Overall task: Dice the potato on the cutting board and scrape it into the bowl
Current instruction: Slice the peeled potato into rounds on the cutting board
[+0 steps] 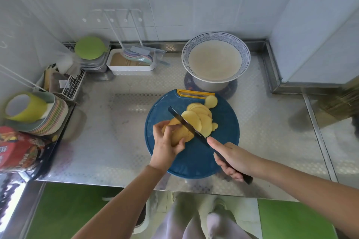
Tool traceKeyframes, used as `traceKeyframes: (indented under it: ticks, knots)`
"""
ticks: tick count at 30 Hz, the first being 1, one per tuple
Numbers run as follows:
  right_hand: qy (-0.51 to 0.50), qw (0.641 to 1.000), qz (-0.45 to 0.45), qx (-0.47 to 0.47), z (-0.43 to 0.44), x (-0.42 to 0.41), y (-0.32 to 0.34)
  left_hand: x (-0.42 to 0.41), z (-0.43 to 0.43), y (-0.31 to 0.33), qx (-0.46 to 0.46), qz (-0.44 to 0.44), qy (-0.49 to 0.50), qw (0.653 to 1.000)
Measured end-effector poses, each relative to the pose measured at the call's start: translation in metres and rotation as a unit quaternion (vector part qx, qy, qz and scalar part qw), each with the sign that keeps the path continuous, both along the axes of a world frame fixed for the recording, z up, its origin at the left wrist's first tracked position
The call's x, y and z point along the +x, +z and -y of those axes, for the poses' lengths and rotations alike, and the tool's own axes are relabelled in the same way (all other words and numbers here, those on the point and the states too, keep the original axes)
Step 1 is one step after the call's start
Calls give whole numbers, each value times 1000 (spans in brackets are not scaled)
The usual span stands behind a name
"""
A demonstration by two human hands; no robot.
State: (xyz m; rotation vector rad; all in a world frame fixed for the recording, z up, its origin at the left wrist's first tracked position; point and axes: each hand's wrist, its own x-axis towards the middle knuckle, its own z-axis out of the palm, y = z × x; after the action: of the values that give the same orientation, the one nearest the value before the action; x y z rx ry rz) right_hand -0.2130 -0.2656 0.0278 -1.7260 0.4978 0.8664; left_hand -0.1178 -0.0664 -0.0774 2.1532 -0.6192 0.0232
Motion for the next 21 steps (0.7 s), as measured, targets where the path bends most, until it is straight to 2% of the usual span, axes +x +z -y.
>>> traceKeyframes:
  ticks: [7, 17, 21]
  knots:
    - [17, 999, -6, -38, -4, 9, 3, 3, -1, -2, 7, -20, 8, 1000]
    - [11, 999, -25, -38, -15, 14, 9, 4, -1, 1, -4, -49, 17, 999]
    - [8, 998, -29, -46, -19, 18, 10, 3, -2, -2, -5, -27, 7, 1000]
